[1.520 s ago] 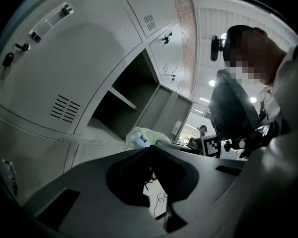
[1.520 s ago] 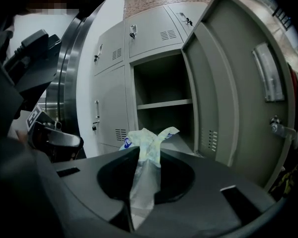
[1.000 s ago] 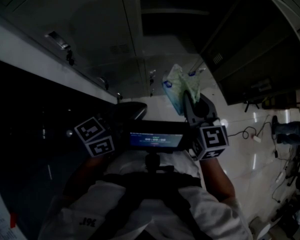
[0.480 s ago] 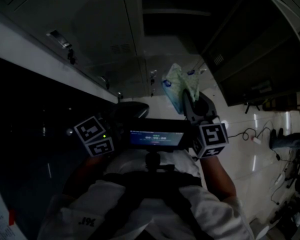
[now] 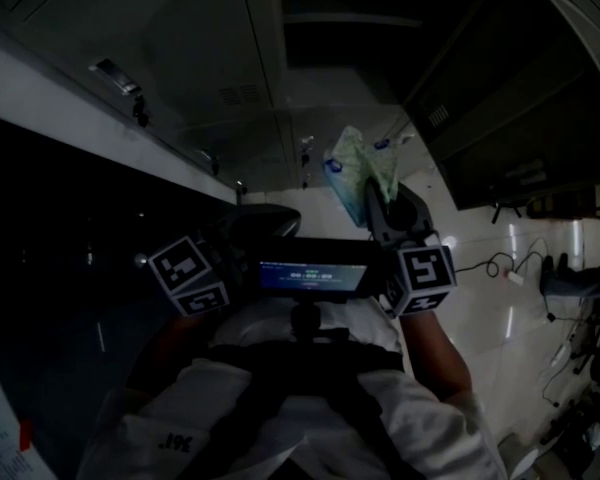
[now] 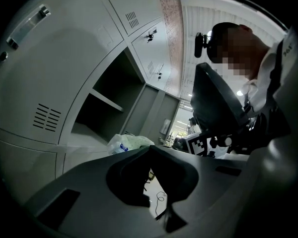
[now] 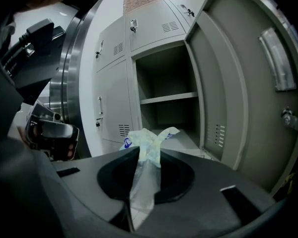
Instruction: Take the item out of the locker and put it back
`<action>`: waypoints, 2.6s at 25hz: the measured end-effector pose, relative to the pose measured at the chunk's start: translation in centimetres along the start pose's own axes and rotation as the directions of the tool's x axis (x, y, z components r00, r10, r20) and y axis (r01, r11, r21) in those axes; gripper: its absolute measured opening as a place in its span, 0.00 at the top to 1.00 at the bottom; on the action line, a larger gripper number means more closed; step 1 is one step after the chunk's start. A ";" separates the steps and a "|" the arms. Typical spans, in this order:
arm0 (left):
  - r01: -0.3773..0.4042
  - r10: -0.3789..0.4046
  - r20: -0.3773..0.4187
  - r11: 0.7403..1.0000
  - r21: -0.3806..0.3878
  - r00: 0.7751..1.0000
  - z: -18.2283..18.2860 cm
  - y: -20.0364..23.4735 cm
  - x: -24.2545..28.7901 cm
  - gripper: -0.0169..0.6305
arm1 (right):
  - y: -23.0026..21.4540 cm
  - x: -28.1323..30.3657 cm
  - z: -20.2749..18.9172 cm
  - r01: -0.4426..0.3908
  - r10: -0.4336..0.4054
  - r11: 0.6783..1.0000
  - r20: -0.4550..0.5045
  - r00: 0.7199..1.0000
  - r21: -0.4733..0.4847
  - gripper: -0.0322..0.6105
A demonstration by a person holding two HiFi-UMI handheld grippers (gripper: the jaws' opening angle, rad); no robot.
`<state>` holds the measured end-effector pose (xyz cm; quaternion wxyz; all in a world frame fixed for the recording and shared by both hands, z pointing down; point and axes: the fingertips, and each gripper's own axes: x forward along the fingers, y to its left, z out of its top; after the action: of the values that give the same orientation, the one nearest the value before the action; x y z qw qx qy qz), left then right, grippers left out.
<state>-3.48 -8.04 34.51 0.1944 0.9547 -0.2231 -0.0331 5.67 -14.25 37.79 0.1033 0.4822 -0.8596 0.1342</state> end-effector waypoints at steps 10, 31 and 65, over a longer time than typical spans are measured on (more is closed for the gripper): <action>0.010 -0.009 0.023 1.000 -0.025 1.000 0.0 0.1 -0.1 0.99 | -0.3 0.2 0.1 0.002 -0.002 1.000 0.004 1.000 0.001 0.91; -0.056 0.062 0.068 0.995 -0.085 0.996 -0.2 1.8 -2.7 0.98 | -2.1 3.2 9.3 -0.007 0.028 0.983 0.115 0.993 -0.181 0.91; -0.115 0.123 0.117 0.990 -0.078 0.985 1.4 2.2 -3.1 0.99 | -6.8 16.7 24.3 0.201 -0.121 0.881 0.205 0.971 -0.427 0.90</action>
<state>-7.34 -8.98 33.94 0.2156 0.9284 -0.2898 -0.0874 1.70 -39.07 20.87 0.1468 0.5255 -0.8298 -0.1174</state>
